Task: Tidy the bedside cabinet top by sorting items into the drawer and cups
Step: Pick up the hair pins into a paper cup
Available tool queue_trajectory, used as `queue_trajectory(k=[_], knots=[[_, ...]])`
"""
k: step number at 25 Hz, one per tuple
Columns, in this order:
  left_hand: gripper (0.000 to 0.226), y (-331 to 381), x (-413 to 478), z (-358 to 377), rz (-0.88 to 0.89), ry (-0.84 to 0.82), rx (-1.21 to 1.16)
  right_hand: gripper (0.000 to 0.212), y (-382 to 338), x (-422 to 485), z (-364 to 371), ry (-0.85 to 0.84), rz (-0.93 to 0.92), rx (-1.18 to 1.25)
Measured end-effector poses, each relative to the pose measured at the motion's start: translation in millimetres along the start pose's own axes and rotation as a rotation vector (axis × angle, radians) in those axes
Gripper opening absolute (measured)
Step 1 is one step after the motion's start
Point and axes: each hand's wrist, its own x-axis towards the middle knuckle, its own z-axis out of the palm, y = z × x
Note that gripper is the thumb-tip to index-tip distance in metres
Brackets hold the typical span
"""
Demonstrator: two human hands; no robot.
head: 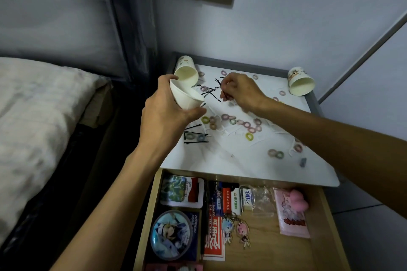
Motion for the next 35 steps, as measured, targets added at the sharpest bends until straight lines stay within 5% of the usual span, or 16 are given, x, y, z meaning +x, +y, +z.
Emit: queue_trajectory(k=[4,11,14,17,23,28,35], knots=[[0.08,-0.6,-0.8,3.3,-0.005,-0.022,0.023,0.015,-22.1,-3.6,-22.6,-0.022,-0.093,0.148],[0.079,0.6,0.0,12.2,-0.016,-0.036,0.035,0.014,-83.4,-26.2,-29.0,-0.413,-0.468,-0.291],[0.076,3.2,-0.4,15.6,0.006,-0.042,0.019,0.017,-84.7,-30.2,-17.6,-0.471,-0.477,-0.214],[0.076,3.2,0.6,14.4,0.01,-0.021,0.011,0.015,-57.9,-2.3,-25.8,-0.251,-0.384,0.018],[0.075,-0.2,4.9,7.3,0.031,0.017,-0.016,0.017,31.4,67.4,-38.5,0.001,0.008,-0.191],[0.068,-2.7,10.8,7.6,0.014,0.047,-0.059,0.025,50.5,109.0,-17.0,0.046,0.003,-0.416],[0.07,-5.7,14.1,7.1,0.007,0.057,-0.073,0.017,69.2,118.2,1.8,0.141,0.014,-0.38]])
